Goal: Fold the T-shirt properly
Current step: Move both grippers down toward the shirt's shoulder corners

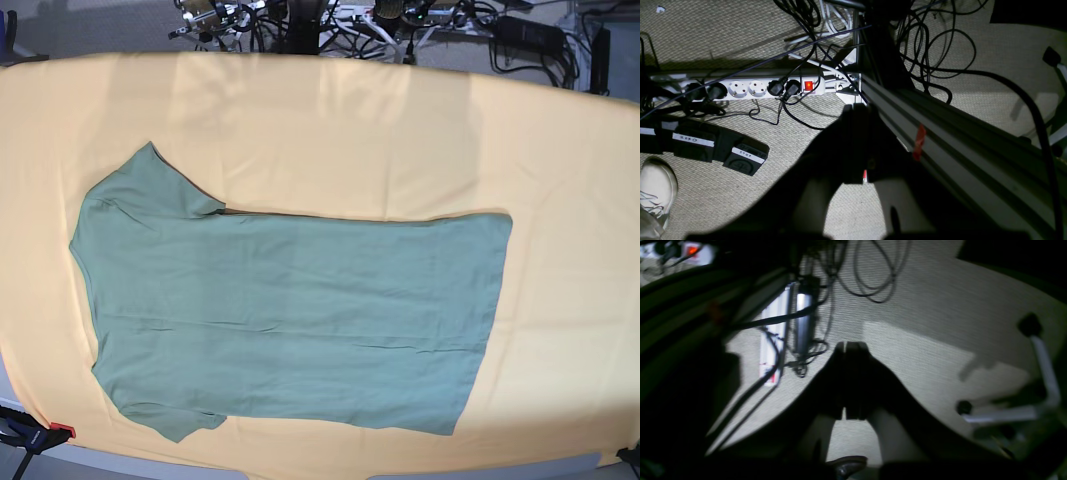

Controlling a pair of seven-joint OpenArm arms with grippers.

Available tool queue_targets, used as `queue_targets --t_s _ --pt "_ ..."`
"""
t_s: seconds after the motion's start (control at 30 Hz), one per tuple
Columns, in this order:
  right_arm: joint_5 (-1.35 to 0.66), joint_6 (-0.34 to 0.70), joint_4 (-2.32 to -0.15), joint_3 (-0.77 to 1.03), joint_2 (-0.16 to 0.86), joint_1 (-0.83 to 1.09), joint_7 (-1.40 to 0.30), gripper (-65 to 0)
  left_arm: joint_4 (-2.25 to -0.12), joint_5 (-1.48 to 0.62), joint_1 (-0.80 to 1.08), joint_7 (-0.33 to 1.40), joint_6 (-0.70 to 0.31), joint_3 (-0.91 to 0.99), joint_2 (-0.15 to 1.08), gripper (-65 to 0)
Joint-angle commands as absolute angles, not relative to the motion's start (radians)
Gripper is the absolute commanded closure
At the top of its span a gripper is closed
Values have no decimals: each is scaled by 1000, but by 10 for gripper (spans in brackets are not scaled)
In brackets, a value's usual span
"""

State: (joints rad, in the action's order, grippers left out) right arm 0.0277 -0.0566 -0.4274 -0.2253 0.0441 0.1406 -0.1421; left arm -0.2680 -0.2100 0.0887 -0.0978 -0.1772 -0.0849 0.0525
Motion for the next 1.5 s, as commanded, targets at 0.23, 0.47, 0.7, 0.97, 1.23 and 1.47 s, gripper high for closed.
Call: queue_targets --t_s 0.23,0.47,0.7,0.97,1.23,1.47 --pt "31 37 -437 -223 44 141 -132 0 -273 -211 88 -109 -186 -84 50 0" --pt "31 -31 -441 -223 45 141 -131 0 -273 -211 88 -109 -186 -84 50 0" --pt "30 10 -448 -223 45 141 -132 0 -273 -210 88 -70 -186 -84 50 0" --pt "35 33 -473 -223 47 141 -185 0 -320 -78 104 41 -185 -85 50 0" --pt "24 226 -478 -223 53 160 -260 0 -515 -64 252 104 -186 -85 72 0" --pt "26 353 -494 -223 80 247 -278 0 -668 -100 375 197 -186 -114 105 0"
